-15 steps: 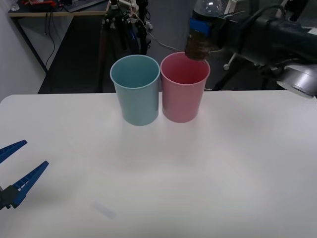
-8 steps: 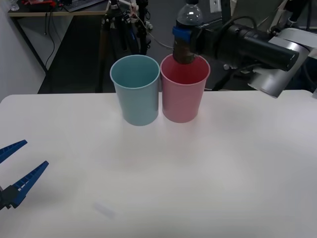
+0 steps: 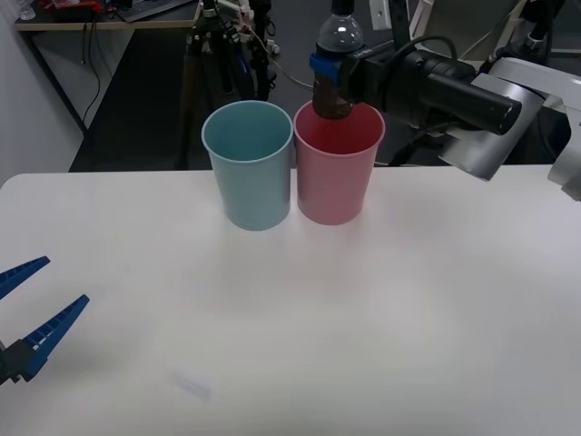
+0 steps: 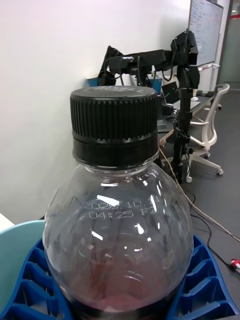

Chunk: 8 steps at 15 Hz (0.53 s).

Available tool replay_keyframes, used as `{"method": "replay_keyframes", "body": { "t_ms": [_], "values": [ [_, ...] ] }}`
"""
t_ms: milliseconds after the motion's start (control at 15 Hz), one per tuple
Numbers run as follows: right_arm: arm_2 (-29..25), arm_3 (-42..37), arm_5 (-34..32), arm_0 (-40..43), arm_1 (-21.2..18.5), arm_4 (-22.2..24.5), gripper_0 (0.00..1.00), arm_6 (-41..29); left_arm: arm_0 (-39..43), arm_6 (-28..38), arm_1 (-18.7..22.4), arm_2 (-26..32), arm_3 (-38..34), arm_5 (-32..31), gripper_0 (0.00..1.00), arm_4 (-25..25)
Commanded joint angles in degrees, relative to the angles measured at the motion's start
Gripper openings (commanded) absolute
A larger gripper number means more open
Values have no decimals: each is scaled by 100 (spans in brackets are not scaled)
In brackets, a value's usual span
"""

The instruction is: Grasp the object on the table and drop it into the matching bin: aluminum can to the light blue bin, PET bottle to the pink bin.

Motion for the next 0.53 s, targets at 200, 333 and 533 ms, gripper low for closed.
{"method": "replay_keyframes", "body": {
  "t_ms": [200, 333, 533],
  "values": [
    [-5, 240, -27, -26, 164, 167, 92, -76, 0, 0, 0, 0, 0, 0, 100, 0],
    [-5, 248, -27, -35, 155, 158, 100, -94, 0, 0, 0, 0, 0, 0, 100, 0],
    [-5, 248, -44, -26, 155, 175, 100, -103, 0, 0, 0, 0, 0, 0, 100, 0]
  ]
}}
